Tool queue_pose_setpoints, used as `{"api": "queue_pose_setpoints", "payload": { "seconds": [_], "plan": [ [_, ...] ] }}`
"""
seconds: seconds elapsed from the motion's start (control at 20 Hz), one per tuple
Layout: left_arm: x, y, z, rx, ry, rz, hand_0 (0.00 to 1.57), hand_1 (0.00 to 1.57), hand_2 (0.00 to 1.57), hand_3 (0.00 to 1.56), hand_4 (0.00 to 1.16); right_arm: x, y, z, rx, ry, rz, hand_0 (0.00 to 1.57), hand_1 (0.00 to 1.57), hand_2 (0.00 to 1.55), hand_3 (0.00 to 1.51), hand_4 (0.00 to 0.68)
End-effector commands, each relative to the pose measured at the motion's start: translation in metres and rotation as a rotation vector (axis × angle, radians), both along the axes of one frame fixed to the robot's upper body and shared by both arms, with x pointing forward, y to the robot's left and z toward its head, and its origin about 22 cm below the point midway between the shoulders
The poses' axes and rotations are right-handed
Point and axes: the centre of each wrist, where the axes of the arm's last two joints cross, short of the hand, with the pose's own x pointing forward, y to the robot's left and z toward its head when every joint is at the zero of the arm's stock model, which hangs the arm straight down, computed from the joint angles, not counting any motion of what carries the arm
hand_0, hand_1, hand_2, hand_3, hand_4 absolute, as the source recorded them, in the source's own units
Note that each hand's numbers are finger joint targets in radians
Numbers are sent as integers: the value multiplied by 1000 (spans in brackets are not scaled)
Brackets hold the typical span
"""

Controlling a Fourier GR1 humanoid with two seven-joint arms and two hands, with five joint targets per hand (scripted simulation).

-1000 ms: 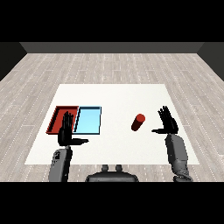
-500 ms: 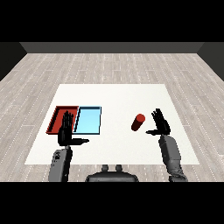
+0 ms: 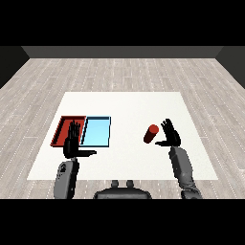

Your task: Pick the red can and put it in the red box

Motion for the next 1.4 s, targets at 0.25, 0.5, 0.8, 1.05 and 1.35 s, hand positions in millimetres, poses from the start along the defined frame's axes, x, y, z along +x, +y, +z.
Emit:
{"api": "queue_pose_setpoints", "payload": {
  "seconds": [0.25,0.5,0.8,1.05,1.35],
  "plan": [
    [-23,22,-10,-28,0,-9,0,0,0,0,0,6,43,-14,28,32,18,0,0,0,0,0],
    [-15,5,18,-16,12,-15,0,0,0,0,0,14,25,-6,33,31,25,0,0,0,0,0],
    [7,11,0,-20,-12,0,0,0,0,0,0,32,34,-6,25,68,-2,0,0,0,0,0],
    [2,-1,-2,-13,-11,-11,0,0,0,0,0,16,27,-10,0,82,1,0,0,0,0,0],
    [-14,17,8,-13,-7,-3,0,0,0,0,0,15,62,-24,9,81,31,0,0,0,0,0]
  ]
}}
